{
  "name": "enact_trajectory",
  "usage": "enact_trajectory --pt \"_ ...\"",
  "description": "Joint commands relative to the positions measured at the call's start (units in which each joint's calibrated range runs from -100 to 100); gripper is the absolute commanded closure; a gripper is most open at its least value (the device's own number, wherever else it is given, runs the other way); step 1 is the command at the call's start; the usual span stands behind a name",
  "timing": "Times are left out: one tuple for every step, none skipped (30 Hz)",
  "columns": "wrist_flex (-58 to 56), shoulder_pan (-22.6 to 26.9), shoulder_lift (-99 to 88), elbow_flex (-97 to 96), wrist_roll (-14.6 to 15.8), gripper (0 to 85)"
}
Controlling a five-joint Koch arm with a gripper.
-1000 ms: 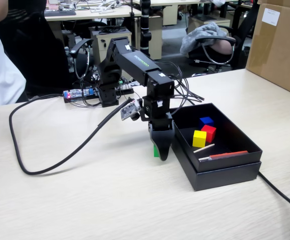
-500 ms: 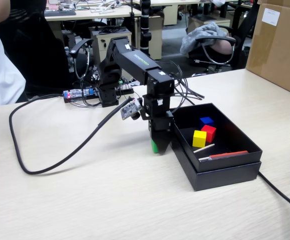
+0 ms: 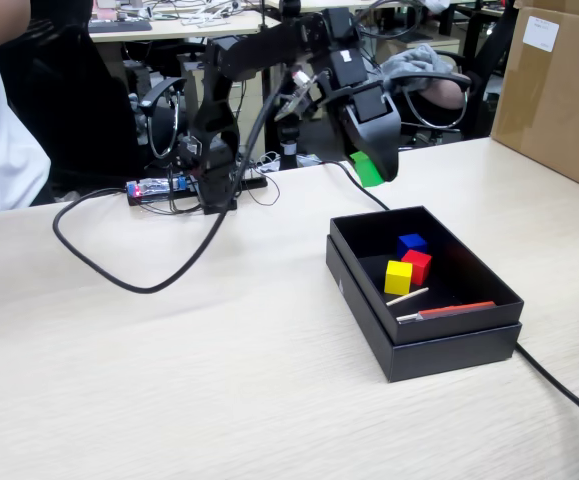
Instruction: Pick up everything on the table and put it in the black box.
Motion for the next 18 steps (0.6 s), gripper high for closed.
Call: enact_trajectory --pt "0.0 0.9 5.1 4.6 -0.6 74.5" --pt "0.1 1.1 7.1 4.7 -0.6 74.5" --pt "0.1 1.2 9.5 4.7 -0.5 74.5" --pt "0.0 1.3 11.7 4.7 -0.4 74.3" --pt "0.1 1.4 14.6 4.7 -0.4 74.3" --pt "0.3 1.4 17.6 4.9 -0.4 74.2" --pt "0.3 1.4 19.5 5.1 -0.4 74.2" --pt "0.3 1.4 20.9 5.2 -0.4 74.2" --pt "0.3 1.4 22.2 5.4 -0.3 74.2" --pt "0.3 1.4 23.7 5.8 -0.3 74.2" --pt "0.3 1.4 25.3 5.8 -0.4 72.5" --pt "0.3 1.4 25.8 5.6 -0.4 68.6" --pt "0.3 1.4 26.1 5.0 -0.4 61.4" --pt "0.3 1.4 26.2 4.4 -0.4 56.7" --pt "0.3 1.5 26.2 3.9 -0.4 52.8" --pt "0.3 1.5 26.2 3.4 -0.4 49.6" --pt "0.3 1.5 26.0 2.8 -0.4 45.8" --pt "0.3 1.5 25.6 2.3 -0.4 42.4"
